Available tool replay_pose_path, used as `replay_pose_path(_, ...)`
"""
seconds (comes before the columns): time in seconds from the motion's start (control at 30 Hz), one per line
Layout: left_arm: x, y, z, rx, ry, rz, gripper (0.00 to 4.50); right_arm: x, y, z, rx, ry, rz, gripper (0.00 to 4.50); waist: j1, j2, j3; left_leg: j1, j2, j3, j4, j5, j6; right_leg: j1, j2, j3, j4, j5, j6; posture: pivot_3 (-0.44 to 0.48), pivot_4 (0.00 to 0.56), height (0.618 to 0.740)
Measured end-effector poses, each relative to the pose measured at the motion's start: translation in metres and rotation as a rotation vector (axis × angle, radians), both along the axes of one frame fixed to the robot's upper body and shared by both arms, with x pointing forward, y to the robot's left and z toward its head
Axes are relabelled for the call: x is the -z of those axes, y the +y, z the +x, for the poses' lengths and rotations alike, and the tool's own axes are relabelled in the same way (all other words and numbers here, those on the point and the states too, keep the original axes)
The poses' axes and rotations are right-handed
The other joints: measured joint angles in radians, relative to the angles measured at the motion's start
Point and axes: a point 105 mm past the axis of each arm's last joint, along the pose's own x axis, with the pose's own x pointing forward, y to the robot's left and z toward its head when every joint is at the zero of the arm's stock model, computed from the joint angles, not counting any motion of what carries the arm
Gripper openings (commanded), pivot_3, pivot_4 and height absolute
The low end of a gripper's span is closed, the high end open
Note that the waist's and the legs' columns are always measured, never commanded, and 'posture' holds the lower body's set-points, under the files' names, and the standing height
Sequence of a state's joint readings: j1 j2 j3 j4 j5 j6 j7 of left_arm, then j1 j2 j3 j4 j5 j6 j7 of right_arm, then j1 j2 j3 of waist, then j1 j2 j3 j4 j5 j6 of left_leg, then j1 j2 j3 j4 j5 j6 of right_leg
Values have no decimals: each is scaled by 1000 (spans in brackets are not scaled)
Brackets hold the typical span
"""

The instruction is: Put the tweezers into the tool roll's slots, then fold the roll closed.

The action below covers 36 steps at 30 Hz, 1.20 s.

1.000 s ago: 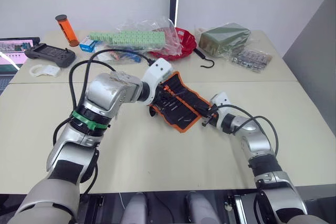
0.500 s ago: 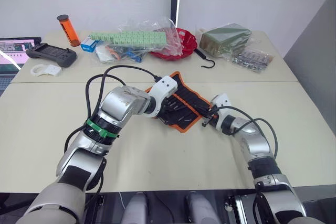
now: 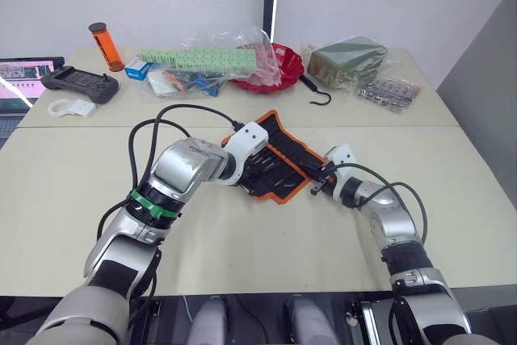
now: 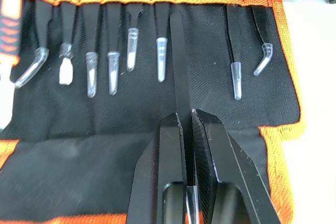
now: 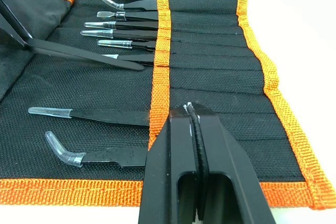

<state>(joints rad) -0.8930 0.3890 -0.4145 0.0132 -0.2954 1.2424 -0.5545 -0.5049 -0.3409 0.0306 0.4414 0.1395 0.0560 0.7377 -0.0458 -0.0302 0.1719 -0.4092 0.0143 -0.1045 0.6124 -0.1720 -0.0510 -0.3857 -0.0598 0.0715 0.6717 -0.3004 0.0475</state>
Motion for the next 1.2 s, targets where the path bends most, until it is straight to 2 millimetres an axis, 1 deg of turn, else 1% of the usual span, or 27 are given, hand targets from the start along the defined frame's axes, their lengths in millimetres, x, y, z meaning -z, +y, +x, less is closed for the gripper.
replay_pose_path(0.17,3,-10,1,13,-18,3,27,0,1,0,-2,0,1,0,-1,0,0,0,0,0,0,0,0,0,0,0,1,0,0,0,150,740)
replay_pose_path(0.43,11,-13,8,-4,-12,-1,27,2,0,-2,5,4,1,0,1,0,0,0,0,0,1,0,0,0,0,0,1,0,0,0,150,740)
replay_pose_path(0.57,6,-13,16,-18,-56,7,27,1,3,-3,-1,5,4,0,1,0,0,0,0,0,1,0,0,0,0,0,1,0,0,0,150,740)
replay_pose_path(0.93,3,-13,19,-13,-61,-7,27,1,3,-3,-4,3,3,0,-3,0,0,0,0,0,1,0,0,0,0,0,1,0,0,0,150,740)
replay_pose_path(1.1,4,-21,25,10,-106,-29,27,1,4,-3,-7,6,4,0,-1,0,0,0,0,0,1,0,0,0,0,0,1,0,0,0,150,740)
replay_pose_path(1.2,7,-26,29,42,-154,-10,27,2,6,-3,-9,6,6,0,-1,0,0,0,0,0,1,0,0,0,0,0,1,0,0,0,150,740)
